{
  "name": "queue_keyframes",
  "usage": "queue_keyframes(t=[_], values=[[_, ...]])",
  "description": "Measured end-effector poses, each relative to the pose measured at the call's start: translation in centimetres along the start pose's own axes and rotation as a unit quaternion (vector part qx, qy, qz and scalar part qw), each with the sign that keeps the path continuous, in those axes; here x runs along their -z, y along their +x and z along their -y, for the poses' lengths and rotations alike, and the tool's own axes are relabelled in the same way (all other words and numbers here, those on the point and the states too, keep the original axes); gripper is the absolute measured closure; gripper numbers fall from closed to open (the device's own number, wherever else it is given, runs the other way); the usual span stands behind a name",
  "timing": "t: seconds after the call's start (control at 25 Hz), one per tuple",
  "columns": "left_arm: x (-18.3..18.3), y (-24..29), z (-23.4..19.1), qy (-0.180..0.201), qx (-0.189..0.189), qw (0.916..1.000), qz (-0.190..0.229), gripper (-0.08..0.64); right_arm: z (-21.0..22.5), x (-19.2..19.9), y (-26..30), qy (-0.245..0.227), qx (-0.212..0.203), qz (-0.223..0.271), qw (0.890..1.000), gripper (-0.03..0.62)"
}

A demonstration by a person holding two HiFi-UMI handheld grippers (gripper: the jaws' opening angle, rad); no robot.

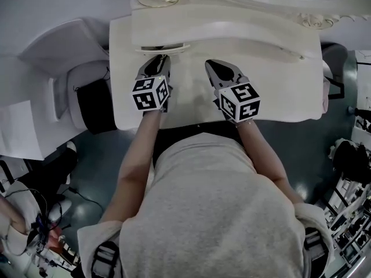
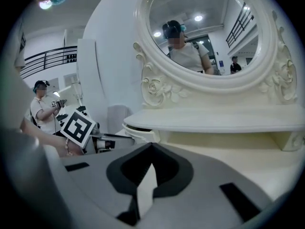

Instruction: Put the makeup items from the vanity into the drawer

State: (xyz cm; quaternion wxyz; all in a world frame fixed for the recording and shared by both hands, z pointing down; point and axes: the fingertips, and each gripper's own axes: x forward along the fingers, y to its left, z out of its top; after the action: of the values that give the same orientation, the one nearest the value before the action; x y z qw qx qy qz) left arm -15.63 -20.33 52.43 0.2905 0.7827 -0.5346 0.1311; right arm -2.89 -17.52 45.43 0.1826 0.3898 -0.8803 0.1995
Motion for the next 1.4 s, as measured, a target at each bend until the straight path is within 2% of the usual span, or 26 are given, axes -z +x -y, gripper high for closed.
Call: queue_keyframes(t=[0.52,0.96,1.24,1.4], values=[[-1.3,1.4,-0.5,0.002,-0.006,1.0000,0.006,0.462,1.5,0.9,-1.1,0.029,0.013,-0.004,0.999,0.584],[-2.0,2.4,-0.7,-0.014,-0.003,0.9999,0.000,0.462,2.7,0.9,-1.3,0.031,0.021,-0.005,0.999,0.584],[-2.0,2.5,-0.7,0.004,-0.012,0.9999,0.000,0.460,2.7,0.7,-1.3,0.026,0.017,-0.004,1.000,0.584],[-1.9,2.4,-0.1,0.003,-0.003,1.0000,-0.001,0.448,2.8,0.8,-1.4,0.032,0.013,-0.002,0.999,0.584]])
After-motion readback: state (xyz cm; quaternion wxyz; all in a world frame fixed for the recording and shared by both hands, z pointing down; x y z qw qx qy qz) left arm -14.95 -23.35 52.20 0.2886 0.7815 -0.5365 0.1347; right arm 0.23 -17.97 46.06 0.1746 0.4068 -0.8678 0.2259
